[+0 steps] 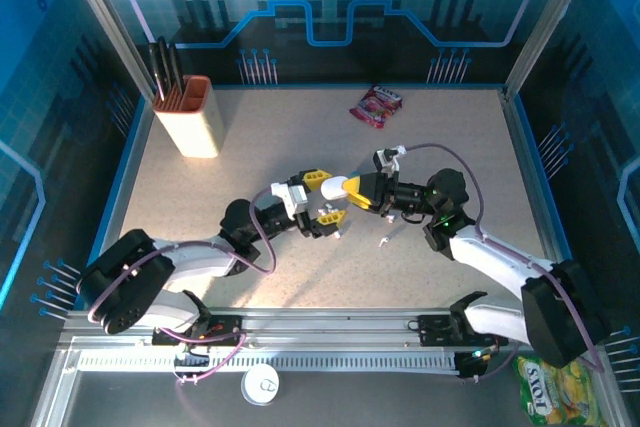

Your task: Insert the wireless bluetooth earbuds into the charging case

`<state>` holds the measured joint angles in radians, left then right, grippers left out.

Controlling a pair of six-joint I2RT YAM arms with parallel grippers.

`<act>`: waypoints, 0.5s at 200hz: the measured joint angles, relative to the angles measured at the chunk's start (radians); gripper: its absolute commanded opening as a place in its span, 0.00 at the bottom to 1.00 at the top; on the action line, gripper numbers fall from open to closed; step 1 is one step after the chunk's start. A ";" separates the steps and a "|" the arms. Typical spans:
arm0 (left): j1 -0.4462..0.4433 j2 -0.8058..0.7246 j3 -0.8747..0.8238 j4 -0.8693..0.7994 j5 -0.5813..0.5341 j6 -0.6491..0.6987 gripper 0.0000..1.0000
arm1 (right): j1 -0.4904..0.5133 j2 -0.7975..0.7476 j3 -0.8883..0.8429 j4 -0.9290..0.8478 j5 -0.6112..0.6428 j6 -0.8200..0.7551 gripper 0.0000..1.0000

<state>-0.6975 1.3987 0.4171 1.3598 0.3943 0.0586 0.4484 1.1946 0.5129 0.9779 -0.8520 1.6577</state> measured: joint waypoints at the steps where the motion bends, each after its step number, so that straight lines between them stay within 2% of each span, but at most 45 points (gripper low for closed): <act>1: 0.000 0.000 0.000 0.000 0.000 0.000 0.80 | 0.000 0.001 -0.001 0.003 0.000 0.002 0.06; 46: 0.003 0.011 0.026 0.002 0.030 0.026 0.63 | 0.000 0.020 -0.010 0.096 0.003 0.079 0.06; 100: 0.009 0.011 0.031 0.008 0.048 0.026 0.58 | 0.000 0.026 -0.010 0.114 0.002 0.094 0.06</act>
<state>-0.6884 1.4094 0.4484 1.3674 0.4427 0.0841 0.4484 1.2201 0.5034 1.0924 -0.8505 1.7519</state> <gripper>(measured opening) 0.590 0.232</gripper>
